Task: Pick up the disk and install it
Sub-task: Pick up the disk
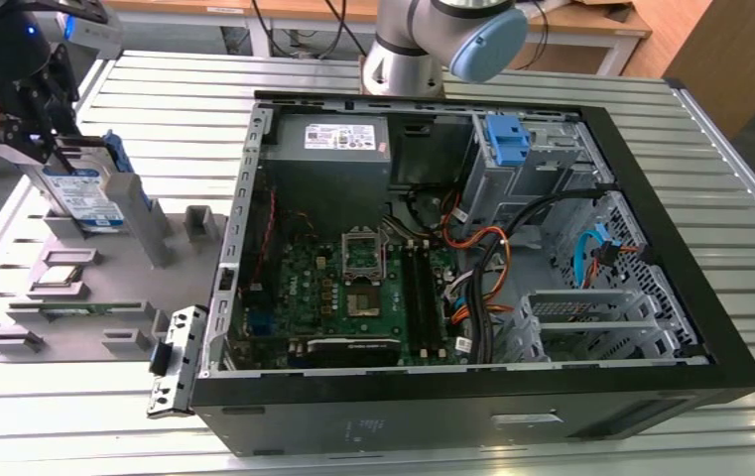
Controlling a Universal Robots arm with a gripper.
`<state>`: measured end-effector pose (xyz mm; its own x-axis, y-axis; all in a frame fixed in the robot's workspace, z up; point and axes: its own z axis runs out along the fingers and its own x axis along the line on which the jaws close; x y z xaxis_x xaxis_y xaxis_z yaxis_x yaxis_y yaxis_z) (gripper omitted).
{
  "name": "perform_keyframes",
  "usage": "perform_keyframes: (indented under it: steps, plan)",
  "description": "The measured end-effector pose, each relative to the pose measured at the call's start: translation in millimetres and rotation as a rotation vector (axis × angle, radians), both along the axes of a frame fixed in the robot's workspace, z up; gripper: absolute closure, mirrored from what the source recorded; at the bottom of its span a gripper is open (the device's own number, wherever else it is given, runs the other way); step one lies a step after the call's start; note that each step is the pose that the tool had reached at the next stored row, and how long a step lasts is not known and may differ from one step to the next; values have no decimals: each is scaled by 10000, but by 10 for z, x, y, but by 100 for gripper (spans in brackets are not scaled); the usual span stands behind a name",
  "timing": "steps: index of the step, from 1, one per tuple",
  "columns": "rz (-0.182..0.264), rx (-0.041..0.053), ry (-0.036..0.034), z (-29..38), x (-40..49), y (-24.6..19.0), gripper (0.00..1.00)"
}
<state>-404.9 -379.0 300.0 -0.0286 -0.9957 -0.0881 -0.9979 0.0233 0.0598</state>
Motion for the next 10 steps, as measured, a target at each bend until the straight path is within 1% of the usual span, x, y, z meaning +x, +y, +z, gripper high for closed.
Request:
perform_keyframes:
  steps: [6, 10]
  plan:
    - [0, 0, 0, 0, 0, 38, 53]
    - [2, 1, 0, -1, 0, 43, 53]
